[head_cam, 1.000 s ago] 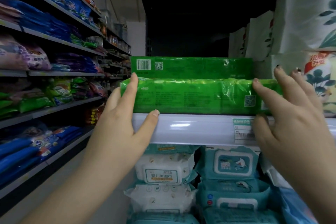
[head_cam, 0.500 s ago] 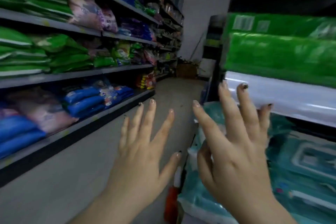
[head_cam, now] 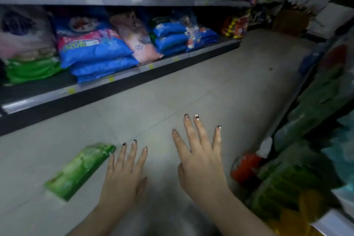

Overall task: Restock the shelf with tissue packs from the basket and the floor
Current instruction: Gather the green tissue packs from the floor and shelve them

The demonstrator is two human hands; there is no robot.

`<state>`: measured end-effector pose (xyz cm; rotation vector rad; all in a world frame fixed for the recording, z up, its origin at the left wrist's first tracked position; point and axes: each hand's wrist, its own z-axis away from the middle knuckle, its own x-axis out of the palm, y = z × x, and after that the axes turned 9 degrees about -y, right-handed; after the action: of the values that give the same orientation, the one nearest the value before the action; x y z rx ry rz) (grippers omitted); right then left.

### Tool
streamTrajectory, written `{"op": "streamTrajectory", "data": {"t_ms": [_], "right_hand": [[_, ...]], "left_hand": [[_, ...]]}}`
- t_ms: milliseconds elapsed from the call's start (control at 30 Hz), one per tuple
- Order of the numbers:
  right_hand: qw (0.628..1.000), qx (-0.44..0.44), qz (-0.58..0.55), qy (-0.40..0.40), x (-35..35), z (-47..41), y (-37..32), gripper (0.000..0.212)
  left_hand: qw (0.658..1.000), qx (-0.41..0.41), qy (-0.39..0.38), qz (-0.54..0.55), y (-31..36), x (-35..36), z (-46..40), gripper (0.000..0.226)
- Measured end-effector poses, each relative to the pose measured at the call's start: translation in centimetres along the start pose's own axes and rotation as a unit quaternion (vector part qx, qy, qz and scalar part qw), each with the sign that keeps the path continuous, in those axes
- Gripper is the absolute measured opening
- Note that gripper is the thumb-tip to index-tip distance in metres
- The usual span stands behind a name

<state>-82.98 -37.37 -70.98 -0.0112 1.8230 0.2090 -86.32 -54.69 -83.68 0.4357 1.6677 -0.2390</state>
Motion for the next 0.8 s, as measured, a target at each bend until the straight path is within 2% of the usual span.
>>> {"op": "streamTrajectory", "data": {"t_ms": [133,233,300,467,600,800], "right_hand": [[0.997,-0.057,-0.026,-0.042,3.2,-0.5,-2.0,0.085],[0.994,-0.085,-0.037,-0.054,5.3,-0.9,-3.1,0.084],[0.992,-0.096,-0.047,-0.06,6.7,-1.3,-3.7,0.083],[0.99,-0.112,-0.065,-0.062,9.6,-2.2,-5.2,0.081],[0.988,-0.114,-0.076,-0.076,11.4,-2.2,-5.9,0.083],[0.983,-0.133,-0.09,-0.089,13.0,-1.8,-6.4,0.083]], "left_hand": [[0.995,-0.054,-0.075,-0.022,-4.8,4.1,2.0,0.075],[0.988,-0.088,-0.123,-0.041,-8.4,6.1,2.5,0.097],[0.981,-0.108,-0.15,-0.059,-10.7,6.9,2.5,0.104],[0.965,-0.124,-0.193,-0.125,-14.8,9.6,1.5,0.095],[0.936,-0.214,-0.244,-0.138,-16.8,11.4,1.0,0.087],[0.897,-0.314,-0.302,-0.072,-20.1,15.7,1.0,0.091]]}}
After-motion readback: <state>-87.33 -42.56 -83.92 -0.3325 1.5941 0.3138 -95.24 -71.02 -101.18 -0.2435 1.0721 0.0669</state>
